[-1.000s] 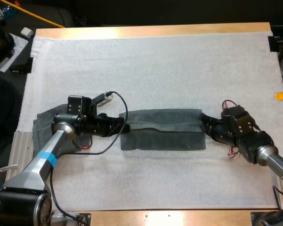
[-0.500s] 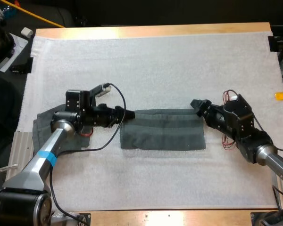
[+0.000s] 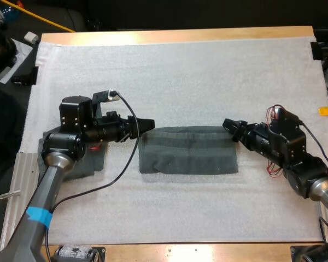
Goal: Pick towel from pile, fold and stack
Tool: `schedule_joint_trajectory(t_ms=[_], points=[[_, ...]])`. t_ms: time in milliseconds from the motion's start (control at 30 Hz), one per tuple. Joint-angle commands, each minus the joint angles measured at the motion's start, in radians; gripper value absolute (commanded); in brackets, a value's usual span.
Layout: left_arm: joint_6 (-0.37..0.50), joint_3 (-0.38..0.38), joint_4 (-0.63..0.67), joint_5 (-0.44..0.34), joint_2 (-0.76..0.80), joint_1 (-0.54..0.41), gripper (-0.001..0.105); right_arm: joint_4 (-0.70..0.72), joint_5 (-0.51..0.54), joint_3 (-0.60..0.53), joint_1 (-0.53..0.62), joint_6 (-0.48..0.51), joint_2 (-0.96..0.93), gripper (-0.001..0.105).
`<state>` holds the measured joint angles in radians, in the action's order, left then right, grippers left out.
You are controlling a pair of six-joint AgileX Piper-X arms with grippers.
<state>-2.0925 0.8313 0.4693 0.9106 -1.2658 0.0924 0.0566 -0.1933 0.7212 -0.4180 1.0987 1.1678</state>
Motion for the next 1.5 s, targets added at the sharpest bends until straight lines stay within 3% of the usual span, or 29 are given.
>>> schedule_joint_trajectory(t_ms=[0,200,367,533,800,1167,1467], points=[[0.056,0.007,0.065,-0.025,0.009,0.001,0.057,0.075,-0.008,0.012,0.004,0.046,-0.042,0.061],[0.231,0.010,0.376,-0.180,0.191,-0.001,0.058,0.422,0.019,0.069,0.001,0.202,-0.198,0.061],[0.262,0.012,0.548,-0.229,0.383,0.000,0.058,0.638,0.032,0.106,0.001,0.249,-0.283,0.061],[0.266,0.014,0.654,-0.264,0.513,-0.004,0.058,0.746,0.066,0.118,-0.002,0.261,-0.313,0.062],[0.262,0.008,0.704,-0.246,0.579,0.000,0.058,0.801,0.067,0.111,0.004,0.275,-0.343,0.061],[0.256,0.005,0.702,-0.243,0.594,-0.002,0.058,0.716,0.078,0.114,0.010,0.306,-0.169,0.061],[0.258,0.012,0.697,-0.237,0.598,-0.001,0.058,0.628,-0.046,0.117,0.136,0.343,0.011,0.060]])
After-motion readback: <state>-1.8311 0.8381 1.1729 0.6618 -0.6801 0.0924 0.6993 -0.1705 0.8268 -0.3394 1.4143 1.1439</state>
